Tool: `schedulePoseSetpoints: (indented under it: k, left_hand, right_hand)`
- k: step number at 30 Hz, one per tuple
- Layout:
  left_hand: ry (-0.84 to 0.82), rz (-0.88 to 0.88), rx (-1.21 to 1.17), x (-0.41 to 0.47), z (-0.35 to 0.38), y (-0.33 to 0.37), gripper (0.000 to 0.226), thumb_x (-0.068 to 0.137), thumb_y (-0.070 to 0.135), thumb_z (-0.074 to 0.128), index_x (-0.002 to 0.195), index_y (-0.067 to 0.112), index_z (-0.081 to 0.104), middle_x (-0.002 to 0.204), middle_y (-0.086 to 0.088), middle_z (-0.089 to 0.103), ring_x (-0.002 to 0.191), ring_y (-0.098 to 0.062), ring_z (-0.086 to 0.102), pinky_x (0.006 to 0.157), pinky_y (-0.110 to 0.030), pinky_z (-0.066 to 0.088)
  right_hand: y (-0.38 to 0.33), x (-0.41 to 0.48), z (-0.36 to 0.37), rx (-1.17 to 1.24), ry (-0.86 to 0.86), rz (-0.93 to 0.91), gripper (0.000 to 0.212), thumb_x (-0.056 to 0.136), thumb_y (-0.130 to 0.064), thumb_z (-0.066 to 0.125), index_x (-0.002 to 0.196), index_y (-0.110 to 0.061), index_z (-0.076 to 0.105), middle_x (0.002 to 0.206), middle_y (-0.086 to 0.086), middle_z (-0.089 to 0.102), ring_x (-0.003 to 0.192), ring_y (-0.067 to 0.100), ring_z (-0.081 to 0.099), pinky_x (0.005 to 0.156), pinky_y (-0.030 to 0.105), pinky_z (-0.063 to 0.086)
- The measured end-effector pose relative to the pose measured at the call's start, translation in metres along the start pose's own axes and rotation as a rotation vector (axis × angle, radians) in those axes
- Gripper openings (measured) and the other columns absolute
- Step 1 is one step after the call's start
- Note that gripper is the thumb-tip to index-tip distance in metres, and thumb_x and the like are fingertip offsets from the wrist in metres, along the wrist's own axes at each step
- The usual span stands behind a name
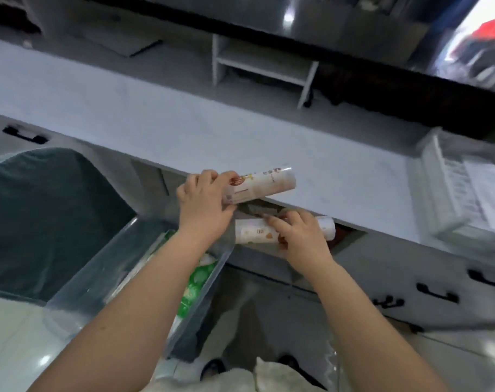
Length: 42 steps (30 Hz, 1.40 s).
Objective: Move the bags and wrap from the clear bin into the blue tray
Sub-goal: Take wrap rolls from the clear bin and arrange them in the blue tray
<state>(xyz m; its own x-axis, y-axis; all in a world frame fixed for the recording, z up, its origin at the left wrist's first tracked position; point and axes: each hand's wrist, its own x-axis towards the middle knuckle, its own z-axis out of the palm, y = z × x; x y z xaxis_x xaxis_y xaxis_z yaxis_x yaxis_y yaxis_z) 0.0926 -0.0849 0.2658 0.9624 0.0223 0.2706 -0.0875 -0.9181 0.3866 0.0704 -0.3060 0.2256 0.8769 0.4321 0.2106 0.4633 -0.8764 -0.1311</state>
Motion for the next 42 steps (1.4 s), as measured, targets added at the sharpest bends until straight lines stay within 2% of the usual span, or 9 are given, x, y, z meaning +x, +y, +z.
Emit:
schedulePoseSetpoints:
  k: [5,9,16,20,23,29,33,38,42]
  left_hand:
    - [-0.02,0.247,-0.065,0.023,0.026,0.131,0.052,0.072,0.028,0.071,0.12,0.039,0.053,0.115,0.0,0.053,0.104,-0.028,0.041,0.082,-0.04,0.033]
    - [-0.034,0.392,-0.144,0.02,0.06,0.239,0.054,0.069,0.026,0.074,0.119,0.039,0.054,0.112,0.001,0.054,0.103,-0.027,0.042,0.084,-0.041,0.033]
    - [-0.089,0.48,-0.227,0.001,0.127,0.419,0.055,0.071,0.027,0.074,0.12,0.041,0.054,0.114,0.002,0.054,0.106,-0.026,0.04,0.089,-0.04,0.03]
    - [-0.101,0.473,-0.25,0.004,0.156,0.5,0.055,0.072,0.028,0.075,0.121,0.04,0.054,0.115,0.003,0.054,0.107,-0.025,0.04,0.091,-0.041,0.029]
    - [-0.089,0.46,-0.256,0.019,0.172,0.544,0.055,0.072,0.031,0.076,0.122,0.04,0.054,0.113,0.003,0.054,0.107,-0.026,0.04,0.089,-0.041,0.029]
    - [-0.087,0.503,-0.237,0.063,0.219,0.607,0.056,0.07,0.032,0.078,0.121,0.04,0.056,0.112,0.003,0.054,0.105,-0.026,0.04,0.085,-0.039,0.028]
    - [-0.14,0.528,-0.236,0.094,0.26,0.645,0.054,0.071,0.035,0.076,0.121,0.041,0.056,0.114,0.004,0.054,0.104,-0.025,0.039,0.085,-0.038,0.027]
    - [-0.216,0.577,-0.235,0.12,0.301,0.695,0.053,0.071,0.036,0.076,0.12,0.043,0.055,0.111,0.006,0.053,0.104,-0.023,0.04,0.087,-0.04,0.029]
    - [-0.245,0.595,-0.221,0.125,0.327,0.726,0.055,0.071,0.036,0.076,0.12,0.043,0.054,0.111,0.006,0.052,0.105,-0.023,0.039,0.087,-0.039,0.029]
  right_hand:
    - [0.077,-0.065,-0.057,-0.082,0.123,0.167,0.059,0.056,-0.005,0.079,0.113,-0.017,0.065,0.1,0.013,0.063,0.086,0.035,0.056,0.077,0.044,0.049]
    - [0.143,-0.129,-0.096,-0.114,0.198,0.292,0.06,0.058,0.0,0.074,0.114,-0.017,0.066,0.097,0.012,0.062,0.085,0.035,0.056,0.077,0.044,0.047]
    - [0.272,-0.24,-0.164,-0.155,0.181,0.482,0.057,0.067,-0.004,0.073,0.121,-0.018,0.063,0.108,0.012,0.061,0.099,0.037,0.054,0.09,0.047,0.044]
    - [0.351,-0.284,-0.197,-0.201,0.165,0.541,0.057,0.075,-0.009,0.07,0.13,-0.019,0.056,0.117,0.007,0.06,0.108,0.031,0.049,0.098,0.044,0.037]
    - [0.406,-0.3,-0.213,-0.187,0.15,0.596,0.056,0.076,-0.009,0.069,0.129,-0.018,0.054,0.12,0.002,0.059,0.11,0.028,0.048,0.099,0.041,0.035]
    - [0.506,-0.308,-0.219,-0.15,0.18,0.707,0.048,0.071,-0.008,0.071,0.114,-0.023,0.056,0.114,-0.002,0.06,0.107,0.024,0.048,0.098,0.038,0.037]
    - [0.562,-0.301,-0.214,-0.185,0.106,0.717,0.047,0.072,-0.005,0.068,0.115,-0.021,0.058,0.113,-0.001,0.061,0.105,0.024,0.049,0.097,0.034,0.032]
    - [0.615,-0.3,-0.215,-0.137,0.017,0.75,0.045,0.073,-0.006,0.071,0.114,-0.022,0.06,0.109,-0.003,0.064,0.103,0.025,0.052,0.093,0.034,0.035]
    - [0.643,-0.303,-0.21,-0.008,-0.098,0.77,0.05,0.075,-0.018,0.073,0.118,-0.034,0.054,0.116,-0.009,0.059,0.109,0.017,0.048,0.097,0.033,0.036]
